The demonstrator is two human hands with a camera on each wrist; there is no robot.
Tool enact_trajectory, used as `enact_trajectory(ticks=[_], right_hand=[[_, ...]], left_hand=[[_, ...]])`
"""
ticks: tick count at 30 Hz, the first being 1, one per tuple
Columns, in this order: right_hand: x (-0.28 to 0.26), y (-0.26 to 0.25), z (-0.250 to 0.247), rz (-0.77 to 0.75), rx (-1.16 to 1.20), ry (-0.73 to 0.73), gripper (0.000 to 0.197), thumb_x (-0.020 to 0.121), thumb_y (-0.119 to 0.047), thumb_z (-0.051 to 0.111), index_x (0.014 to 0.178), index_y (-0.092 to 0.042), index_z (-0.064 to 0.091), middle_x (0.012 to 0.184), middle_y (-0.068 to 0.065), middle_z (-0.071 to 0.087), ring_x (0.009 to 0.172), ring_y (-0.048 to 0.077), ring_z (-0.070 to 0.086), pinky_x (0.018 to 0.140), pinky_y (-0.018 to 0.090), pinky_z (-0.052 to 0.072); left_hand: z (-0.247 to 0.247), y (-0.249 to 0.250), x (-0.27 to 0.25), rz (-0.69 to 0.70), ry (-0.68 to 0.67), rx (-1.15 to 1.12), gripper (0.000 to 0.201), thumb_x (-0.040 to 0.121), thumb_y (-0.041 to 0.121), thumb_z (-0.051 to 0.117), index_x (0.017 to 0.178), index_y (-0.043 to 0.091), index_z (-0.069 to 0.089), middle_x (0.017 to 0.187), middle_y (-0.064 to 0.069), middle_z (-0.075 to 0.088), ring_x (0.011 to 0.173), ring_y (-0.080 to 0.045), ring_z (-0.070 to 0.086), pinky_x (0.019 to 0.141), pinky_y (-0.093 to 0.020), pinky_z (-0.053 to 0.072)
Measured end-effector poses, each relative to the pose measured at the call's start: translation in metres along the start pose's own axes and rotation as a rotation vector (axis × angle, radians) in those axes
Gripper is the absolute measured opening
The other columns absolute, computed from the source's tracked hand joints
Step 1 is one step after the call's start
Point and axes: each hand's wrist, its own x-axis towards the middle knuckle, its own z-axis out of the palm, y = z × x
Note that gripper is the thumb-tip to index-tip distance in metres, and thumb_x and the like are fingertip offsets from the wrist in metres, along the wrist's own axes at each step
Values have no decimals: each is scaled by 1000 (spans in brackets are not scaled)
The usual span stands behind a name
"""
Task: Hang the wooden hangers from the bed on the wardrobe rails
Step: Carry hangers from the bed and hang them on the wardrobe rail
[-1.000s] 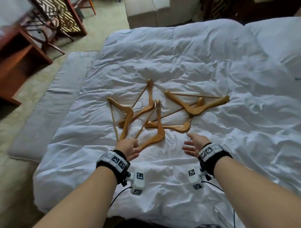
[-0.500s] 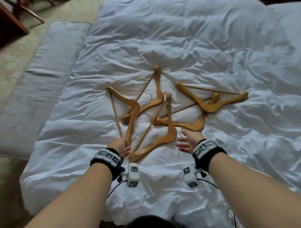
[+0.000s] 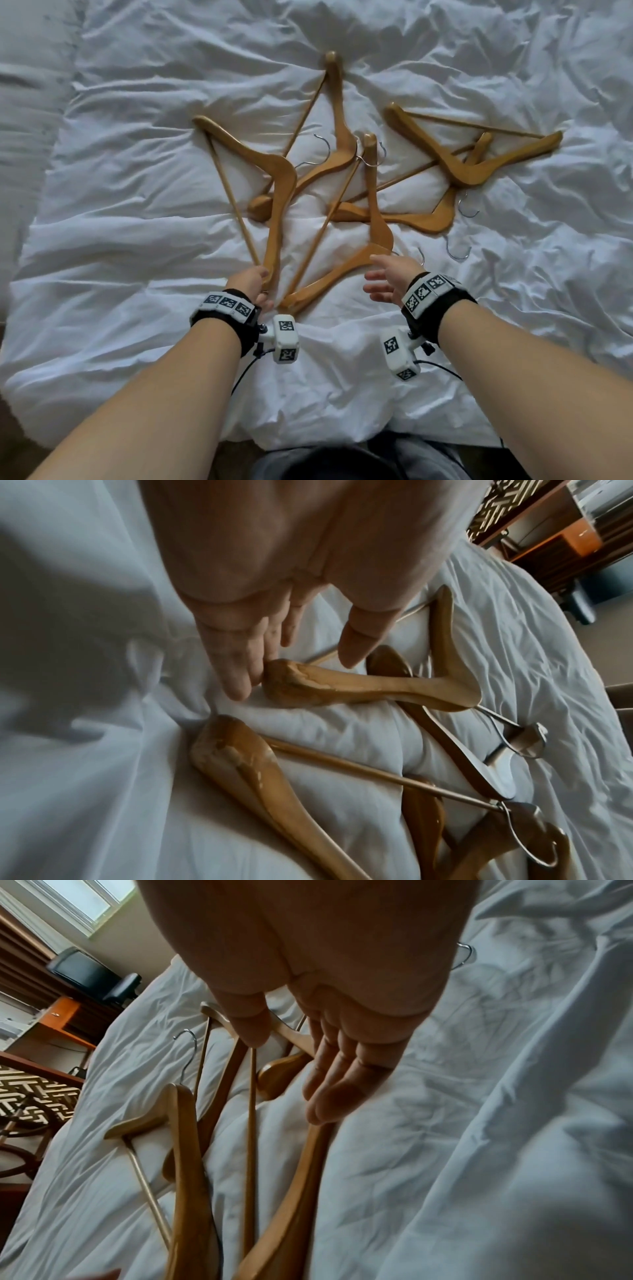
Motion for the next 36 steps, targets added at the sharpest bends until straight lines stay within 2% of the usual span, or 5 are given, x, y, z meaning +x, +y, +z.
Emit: enact_trajectory(ticks=[5, 9, 16, 25, 36], right_hand=[[7, 13, 1, 26, 13, 14, 29, 97, -30, 57, 118, -11, 52, 104, 15, 64, 78, 31, 65, 77, 43, 56], [10, 18, -5, 31, 19, 18, 31, 98, -30, 55, 122, -10, 52, 99, 12, 63, 76, 30, 65, 67, 39, 56], [-1, 24, -20, 8, 31, -19, 38, 97, -31, 56, 126, -7, 54, 101, 12, 64, 76, 30, 66, 63, 36, 55], [-16, 30, -51, -46, 53, -30, 37, 97, -32, 55, 124, -6, 55, 101, 11, 65, 73, 27, 67, 61, 34, 55], [-13, 58, -61, -19, 76, -25, 34, 97, -31, 55, 121, -7, 57, 102, 11, 65, 71, 26, 66, 58, 33, 55]], left_hand=[[13, 1, 11, 26, -20, 45, 8, 85, 33, 71, 90, 26, 70, 104, 0, 61, 99, -23, 61, 88, -36, 58], [20, -2, 8, 69, -49, 91, 21, 83, 30, 76, 97, 14, 75, 90, -4, 66, 61, -17, 52, 50, -26, 46], [45, 1, -23, 70, -175, 20, 17, 90, 29, 73, 93, 14, 65, 73, -1, 57, 69, -16, 53, 69, -30, 51], [64, -4, -52, 118, -265, -211, 42, 89, 39, 72, 113, 5, 66, 112, -12, 65, 105, -28, 67, 89, -37, 58], [80, 17, -65, 124, -278, -303, 46, 80, 55, 77, 94, 13, 65, 80, -2, 56, 73, -16, 55, 78, -34, 56]])
